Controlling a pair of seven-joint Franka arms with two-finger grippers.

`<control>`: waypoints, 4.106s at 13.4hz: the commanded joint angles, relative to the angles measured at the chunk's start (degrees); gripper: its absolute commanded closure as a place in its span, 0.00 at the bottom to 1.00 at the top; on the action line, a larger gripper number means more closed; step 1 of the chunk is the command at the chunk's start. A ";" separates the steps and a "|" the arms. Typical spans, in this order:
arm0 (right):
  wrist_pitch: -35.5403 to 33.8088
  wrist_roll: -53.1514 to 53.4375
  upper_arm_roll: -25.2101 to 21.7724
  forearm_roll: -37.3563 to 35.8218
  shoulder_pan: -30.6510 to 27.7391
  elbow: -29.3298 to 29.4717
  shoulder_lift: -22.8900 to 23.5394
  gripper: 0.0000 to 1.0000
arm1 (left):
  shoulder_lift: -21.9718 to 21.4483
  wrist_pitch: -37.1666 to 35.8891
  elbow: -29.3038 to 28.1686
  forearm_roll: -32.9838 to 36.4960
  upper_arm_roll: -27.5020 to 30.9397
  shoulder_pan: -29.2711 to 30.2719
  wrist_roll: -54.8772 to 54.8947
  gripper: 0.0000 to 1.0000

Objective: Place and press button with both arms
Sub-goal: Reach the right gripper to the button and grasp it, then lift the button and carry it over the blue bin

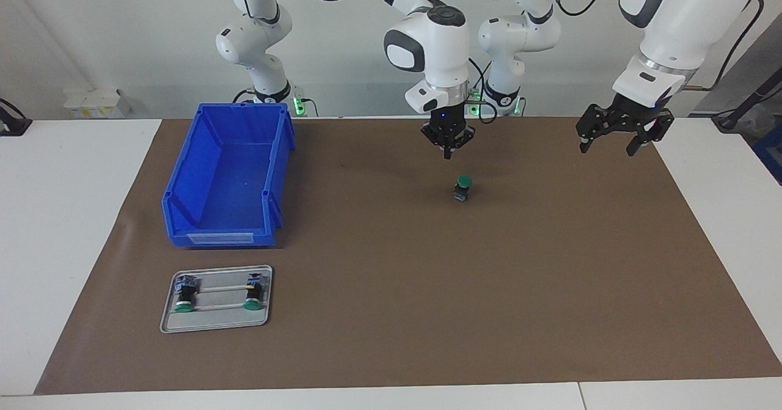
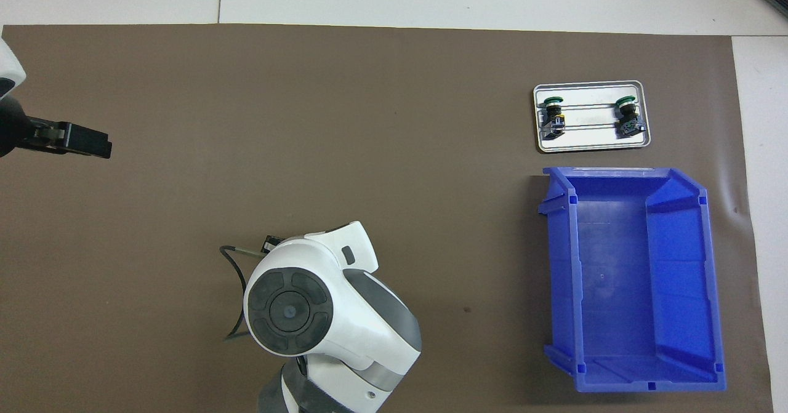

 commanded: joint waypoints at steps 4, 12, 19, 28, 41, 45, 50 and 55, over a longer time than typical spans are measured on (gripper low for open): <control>5.47 4.05 -0.20 -5.69 2.04 9.70 14.43 0.02 | 0.99 -5.44 4.82 0.64 0.16 -0.34 0.38 0.00; 8.45 7.28 -0.11 -6.84 2.39 6.82 15.42 0.02 | -4.03 -5.54 -1.86 0.99 2.97 -2.81 -2.94 0.00; 13.02 9.76 0.06 -6.58 2.74 2.95 15.33 0.02 | -4.12 -1.66 -3.00 0.99 2.97 -2.02 -6.12 0.00; 14.96 9.76 0.06 -6.58 3.27 1.28 15.07 0.91 | -10.97 5.81 -17.59 0.99 2.97 -1.14 -3.49 0.00; 1.08 -7.68 -0.91 -14.75 -9.88 -6.97 -4.76 1.00 | -10.71 4.66 -16.80 0.99 2.97 -1.23 -3.84 0.00; -4.98 -28.41 -0.73 -12.31 -23.67 -13.99 -17.77 1.00 | -10.71 4.66 -16.80 0.99 2.97 -1.23 -3.84 0.00; -7.02 -59.89 -0.82 -2.90 -42.41 -26.47 -28.95 1.00 | -10.71 4.66 -16.80 0.99 2.97 -1.23 -3.84 0.00; 7.55 -69.69 -1.52 -1.22 -49.72 -44.31 -35.56 1.00 | -10.71 4.66 -16.80 0.99 2.97 -1.23 -3.84 0.00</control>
